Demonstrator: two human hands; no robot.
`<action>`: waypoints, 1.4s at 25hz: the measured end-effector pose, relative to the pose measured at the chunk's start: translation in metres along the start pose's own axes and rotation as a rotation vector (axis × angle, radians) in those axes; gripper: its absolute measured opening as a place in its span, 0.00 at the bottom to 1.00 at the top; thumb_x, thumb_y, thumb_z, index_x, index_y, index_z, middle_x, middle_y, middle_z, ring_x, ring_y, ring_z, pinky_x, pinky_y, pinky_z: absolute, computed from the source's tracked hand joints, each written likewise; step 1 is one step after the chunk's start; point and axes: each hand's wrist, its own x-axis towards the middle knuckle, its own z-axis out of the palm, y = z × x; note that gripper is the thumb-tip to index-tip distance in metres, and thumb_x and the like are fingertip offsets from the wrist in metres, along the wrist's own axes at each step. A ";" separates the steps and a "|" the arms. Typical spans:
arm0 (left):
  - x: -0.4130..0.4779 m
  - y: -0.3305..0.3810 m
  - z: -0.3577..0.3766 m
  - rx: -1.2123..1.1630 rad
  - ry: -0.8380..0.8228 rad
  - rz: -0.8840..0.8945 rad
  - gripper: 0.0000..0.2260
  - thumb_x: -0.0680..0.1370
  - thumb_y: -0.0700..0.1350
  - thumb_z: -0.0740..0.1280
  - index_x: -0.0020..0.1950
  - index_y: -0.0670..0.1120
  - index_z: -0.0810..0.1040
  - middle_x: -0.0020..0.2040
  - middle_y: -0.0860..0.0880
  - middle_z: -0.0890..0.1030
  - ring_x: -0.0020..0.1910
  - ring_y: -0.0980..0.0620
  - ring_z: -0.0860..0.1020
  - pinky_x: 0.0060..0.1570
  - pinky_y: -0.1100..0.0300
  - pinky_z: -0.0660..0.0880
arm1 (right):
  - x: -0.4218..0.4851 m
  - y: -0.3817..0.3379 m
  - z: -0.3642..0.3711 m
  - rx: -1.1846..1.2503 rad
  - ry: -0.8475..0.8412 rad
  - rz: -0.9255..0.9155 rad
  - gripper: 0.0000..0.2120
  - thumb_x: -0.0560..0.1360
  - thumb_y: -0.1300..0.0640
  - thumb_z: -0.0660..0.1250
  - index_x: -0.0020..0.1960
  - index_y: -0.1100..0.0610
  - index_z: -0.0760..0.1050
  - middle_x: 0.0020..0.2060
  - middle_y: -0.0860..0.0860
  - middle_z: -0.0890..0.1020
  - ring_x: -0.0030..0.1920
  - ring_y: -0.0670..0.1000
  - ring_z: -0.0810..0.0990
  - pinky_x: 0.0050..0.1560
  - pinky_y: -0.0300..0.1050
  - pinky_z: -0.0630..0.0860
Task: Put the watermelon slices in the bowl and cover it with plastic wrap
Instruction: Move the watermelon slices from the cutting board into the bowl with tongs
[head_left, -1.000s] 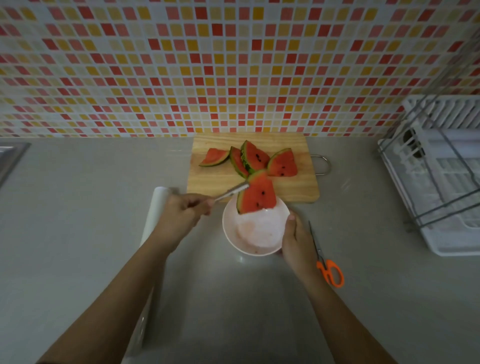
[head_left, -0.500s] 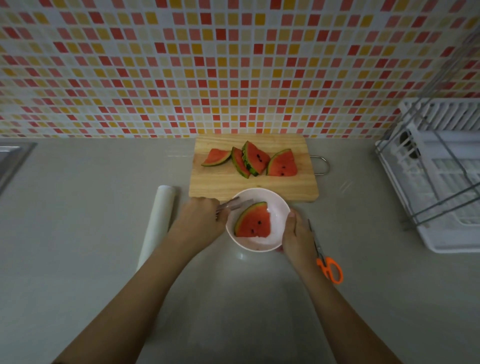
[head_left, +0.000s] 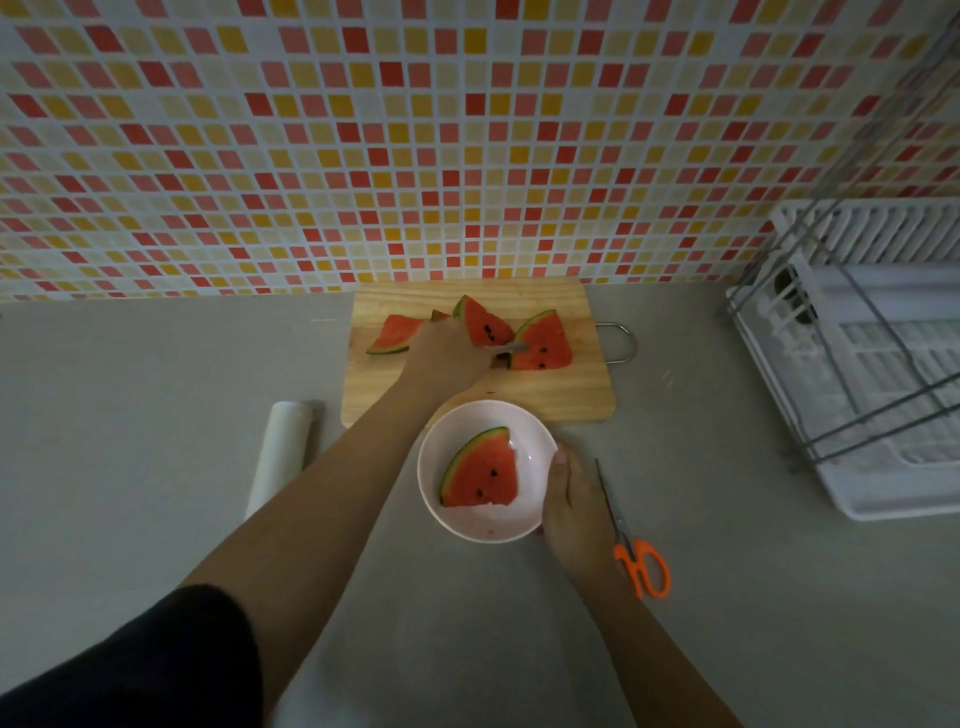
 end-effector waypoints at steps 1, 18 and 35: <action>0.004 -0.003 0.003 -0.052 -0.018 -0.025 0.17 0.75 0.43 0.64 0.26 0.43 0.67 0.24 0.50 0.69 0.25 0.51 0.67 0.24 0.61 0.59 | 0.000 0.001 0.002 0.005 0.028 0.005 0.15 0.80 0.50 0.51 0.57 0.52 0.73 0.35 0.36 0.71 0.34 0.39 0.71 0.38 0.27 0.68; -0.022 -0.023 0.001 -0.039 0.351 0.008 0.16 0.74 0.39 0.64 0.26 0.41 0.69 0.23 0.48 0.65 0.23 0.52 0.63 0.22 0.64 0.56 | -0.004 -0.011 -0.001 0.098 -0.004 0.040 0.15 0.80 0.51 0.50 0.40 0.41 0.70 0.36 0.40 0.77 0.39 0.26 0.73 0.34 0.19 0.65; 0.007 -0.035 0.019 -0.206 0.259 0.128 0.09 0.76 0.43 0.67 0.43 0.41 0.85 0.25 0.49 0.73 0.24 0.54 0.67 0.25 0.72 0.65 | -0.003 -0.008 0.001 0.107 -0.008 0.034 0.11 0.80 0.50 0.49 0.50 0.44 0.71 0.37 0.36 0.75 0.40 0.23 0.71 0.36 0.18 0.65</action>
